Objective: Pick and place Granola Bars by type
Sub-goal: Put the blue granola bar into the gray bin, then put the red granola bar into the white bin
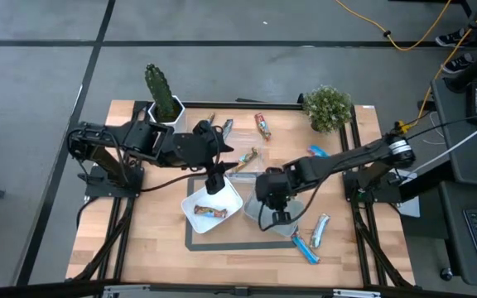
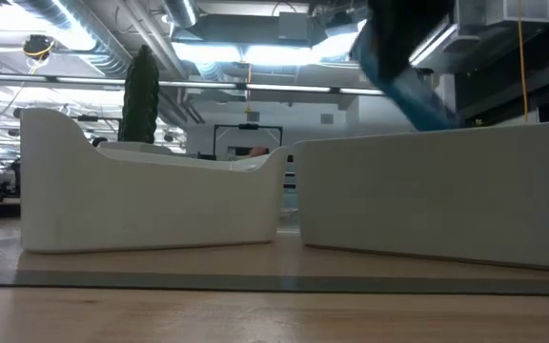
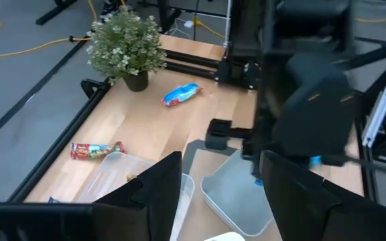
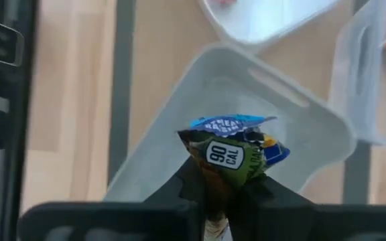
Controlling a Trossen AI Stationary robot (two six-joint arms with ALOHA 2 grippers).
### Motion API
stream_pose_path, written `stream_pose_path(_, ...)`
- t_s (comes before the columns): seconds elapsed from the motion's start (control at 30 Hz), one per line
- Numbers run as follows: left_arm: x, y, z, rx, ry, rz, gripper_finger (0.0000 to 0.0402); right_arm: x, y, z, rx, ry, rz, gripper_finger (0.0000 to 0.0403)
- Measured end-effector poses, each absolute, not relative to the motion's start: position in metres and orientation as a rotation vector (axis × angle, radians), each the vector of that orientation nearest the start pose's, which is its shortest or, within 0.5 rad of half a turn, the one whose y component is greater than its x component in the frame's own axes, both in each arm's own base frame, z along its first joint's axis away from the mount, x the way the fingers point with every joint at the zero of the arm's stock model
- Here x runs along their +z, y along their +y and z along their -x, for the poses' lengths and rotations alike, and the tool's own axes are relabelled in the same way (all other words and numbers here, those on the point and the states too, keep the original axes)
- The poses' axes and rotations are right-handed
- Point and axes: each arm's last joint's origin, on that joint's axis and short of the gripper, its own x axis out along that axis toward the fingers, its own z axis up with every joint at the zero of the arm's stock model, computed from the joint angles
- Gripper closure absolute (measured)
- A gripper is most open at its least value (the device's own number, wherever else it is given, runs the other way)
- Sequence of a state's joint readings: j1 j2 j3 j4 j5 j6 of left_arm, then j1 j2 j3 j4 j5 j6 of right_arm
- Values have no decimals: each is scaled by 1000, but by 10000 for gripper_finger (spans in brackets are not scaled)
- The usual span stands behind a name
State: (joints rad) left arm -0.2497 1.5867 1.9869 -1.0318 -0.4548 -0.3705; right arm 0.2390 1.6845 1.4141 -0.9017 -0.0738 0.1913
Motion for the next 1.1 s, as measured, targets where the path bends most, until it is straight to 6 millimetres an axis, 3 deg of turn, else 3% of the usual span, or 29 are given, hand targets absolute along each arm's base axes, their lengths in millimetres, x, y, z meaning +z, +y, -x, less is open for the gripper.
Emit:
stream_pose_path(0.1, 463, -66, -295, 288, 552, 121, 208, 251, 81, -326, 122, 1220, -118, 372)
stream_pose_path(0.2, 462, -68, -294, 283, 563, 113, 208, 249, 80, -323, 95, 1225, -155, 368)
stream_pose_path(0.63, 460, -67, -292, 301, 584, 97, 208, 252, 79, -320, 25, 1258, -229, 256)
stream_pose_path(0.87, 460, -67, -292, 298, 586, 92, 208, 283, 57, -301, -245, 1333, -118, 198)
stream_pose_path(1.1, 459, -67, -292, 298, 590, 85, 208, 331, 13, -247, -554, 1284, -194, 166)
